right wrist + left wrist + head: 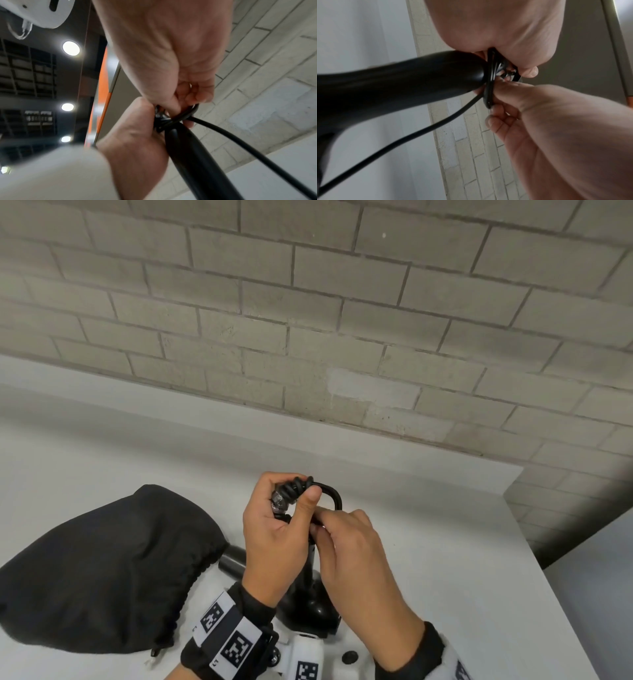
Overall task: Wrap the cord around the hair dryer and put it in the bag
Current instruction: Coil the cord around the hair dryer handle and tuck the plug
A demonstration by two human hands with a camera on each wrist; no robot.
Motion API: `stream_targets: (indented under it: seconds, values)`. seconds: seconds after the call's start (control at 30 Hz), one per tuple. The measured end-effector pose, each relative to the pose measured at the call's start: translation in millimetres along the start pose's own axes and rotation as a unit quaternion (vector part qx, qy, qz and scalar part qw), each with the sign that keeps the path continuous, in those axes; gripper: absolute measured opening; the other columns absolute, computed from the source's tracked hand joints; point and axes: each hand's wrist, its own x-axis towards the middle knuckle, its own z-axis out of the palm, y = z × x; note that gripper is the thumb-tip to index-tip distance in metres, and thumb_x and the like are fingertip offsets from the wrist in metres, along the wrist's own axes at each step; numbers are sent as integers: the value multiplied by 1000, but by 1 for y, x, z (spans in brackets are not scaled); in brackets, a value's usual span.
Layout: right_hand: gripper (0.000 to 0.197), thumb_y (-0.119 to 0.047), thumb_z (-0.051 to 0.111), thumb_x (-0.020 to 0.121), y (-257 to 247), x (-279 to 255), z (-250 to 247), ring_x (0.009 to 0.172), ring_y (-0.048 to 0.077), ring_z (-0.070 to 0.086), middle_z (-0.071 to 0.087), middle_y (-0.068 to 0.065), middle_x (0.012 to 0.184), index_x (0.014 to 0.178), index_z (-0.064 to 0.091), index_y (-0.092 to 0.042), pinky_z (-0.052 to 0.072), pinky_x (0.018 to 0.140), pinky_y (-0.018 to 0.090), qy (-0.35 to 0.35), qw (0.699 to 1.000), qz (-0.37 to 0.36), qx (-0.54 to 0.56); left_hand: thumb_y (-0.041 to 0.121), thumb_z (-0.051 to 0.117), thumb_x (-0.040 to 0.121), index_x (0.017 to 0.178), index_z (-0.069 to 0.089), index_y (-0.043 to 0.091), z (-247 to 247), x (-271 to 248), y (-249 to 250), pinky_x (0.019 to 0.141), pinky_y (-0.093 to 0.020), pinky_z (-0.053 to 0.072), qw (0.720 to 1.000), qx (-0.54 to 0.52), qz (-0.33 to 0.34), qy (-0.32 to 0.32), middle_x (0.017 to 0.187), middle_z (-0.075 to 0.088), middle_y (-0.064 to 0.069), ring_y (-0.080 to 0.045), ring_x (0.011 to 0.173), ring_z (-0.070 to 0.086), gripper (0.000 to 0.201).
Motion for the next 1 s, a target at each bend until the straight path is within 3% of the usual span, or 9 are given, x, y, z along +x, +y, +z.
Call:
stream_targets:
  seconds: [0.13,0.27,0.43,0.5,0.57,0.7,0.77,0.9,1.0]
  values:
    - [16,-22,53,99,-1,4,-17,90,6,61,70,-11,90,99,69,-25,49,80,21,-40,989,73,126,21,70,85,99,65,19,-3,2,-1,81,-13,48,1000,-12,1,-13,96,70,13,-6,91,67,15]
    - [17,-15,58,97,-1,8,-30,78,8,64,74,-2,87,93,74,-19,52,74,25,-74,926,169,329,21,70,88,114,67,22,-5,7,-3,90,-11,44,1000,7,-3,-29,115,70,18,-2,109,64,26]
    - [17,-17,60,91,11,20,-49,64,15,49,61,5,71,89,72,-5,47,66,30,-136,691,304,642,36,67,86,100,69,25,-9,11,-6,78,-18,49,998,-13,12,-54,94,70,8,-9,84,66,19]
    - [19,-21,62,90,15,21,-50,60,15,43,54,1,66,87,71,-5,45,65,31,-135,644,319,683,35,67,86,99,69,21,-8,12,-6,80,-17,49,998,-13,23,-61,94,70,7,-10,86,67,19]
    - [16,-22,67,88,16,17,-48,63,15,46,56,3,67,86,70,-7,47,66,30,-126,684,291,657,32,67,86,98,68,19,-7,12,-6,80,-15,49,998,-6,31,-63,92,70,10,-8,86,67,17]
    - [3,-14,66,92,9,0,-33,91,9,68,73,0,96,93,66,-17,54,85,25,-55,903,167,392,22,69,88,97,67,23,-4,14,-9,77,-12,48,998,27,48,-38,91,69,15,-5,85,67,10]
    - [10,-19,62,94,4,-7,-23,99,6,67,72,-12,100,100,66,-26,53,89,22,-12,956,112,271,25,68,89,98,66,24,-3,13,-10,72,-14,51,997,33,55,-32,88,69,12,-8,77,69,10]
    - [13,-20,61,95,-2,-12,-23,93,0,69,74,-18,94,101,68,-28,53,81,14,32,956,119,266,22,69,89,98,65,21,-1,11,-12,57,-19,53,997,33,63,-10,77,68,6,-12,53,68,10]
    - [9,-15,63,93,-10,-6,-40,71,1,66,76,-4,82,90,71,-18,52,69,16,14,905,194,378,29,68,89,100,64,19,-1,11,-15,55,-18,52,996,42,77,3,78,67,7,-11,51,67,15]
